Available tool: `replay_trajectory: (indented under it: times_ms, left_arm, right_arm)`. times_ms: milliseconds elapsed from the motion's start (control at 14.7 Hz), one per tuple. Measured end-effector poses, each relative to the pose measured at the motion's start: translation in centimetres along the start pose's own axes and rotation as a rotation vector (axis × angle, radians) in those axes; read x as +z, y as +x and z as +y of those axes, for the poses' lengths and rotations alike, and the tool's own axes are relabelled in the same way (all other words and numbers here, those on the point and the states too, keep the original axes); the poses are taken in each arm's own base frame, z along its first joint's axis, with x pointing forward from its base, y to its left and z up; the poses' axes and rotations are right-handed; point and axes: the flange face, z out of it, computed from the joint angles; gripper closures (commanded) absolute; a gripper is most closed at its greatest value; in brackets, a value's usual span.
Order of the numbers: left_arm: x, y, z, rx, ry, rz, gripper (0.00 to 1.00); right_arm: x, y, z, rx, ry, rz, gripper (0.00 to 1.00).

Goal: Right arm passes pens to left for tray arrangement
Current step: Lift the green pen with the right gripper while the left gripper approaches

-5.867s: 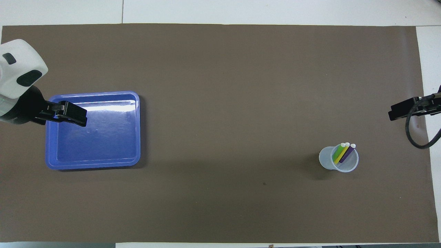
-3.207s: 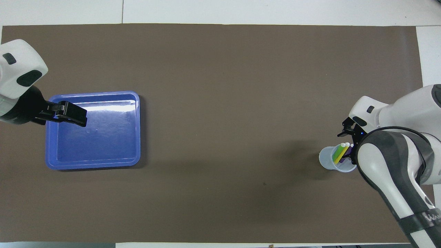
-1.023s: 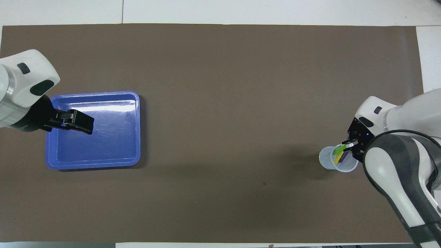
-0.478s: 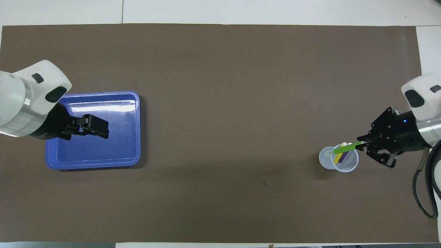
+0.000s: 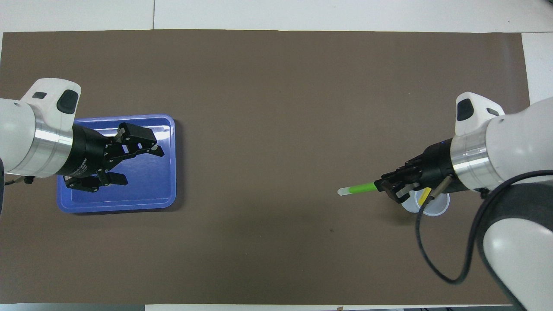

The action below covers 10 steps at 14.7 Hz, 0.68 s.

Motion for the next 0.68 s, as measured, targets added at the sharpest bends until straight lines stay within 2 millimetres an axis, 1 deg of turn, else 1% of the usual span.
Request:
replay_trajectory:
  times_ms: [205,409,546,682]
  left_arm:
    - [0.0,-1.1,1.5,-0.304,-0.083,-0.064,0.0]
    - [0.5,-2.6,3.7,-0.594,-0.158,-0.131,0.0]
    - [1.3,-2.6,3.9,-0.688,-0.185,-0.191,0.0]
    - [2.9,-2.4,3.7,-0.757,-0.201,-0.282,0.0]
  right_arm:
    - [1.5,1.8,-4.7,0.197,-0.014,0.044,1.0]
    - [2.6,3.2,-8.3,0.377,0.003,0.114,1.0]
    - [3.3,3.7,-10.1,0.475,0.049,0.146,1.0]
    - [3.9,4.0,-11.2,0.537,0.073,0.172,1.0]
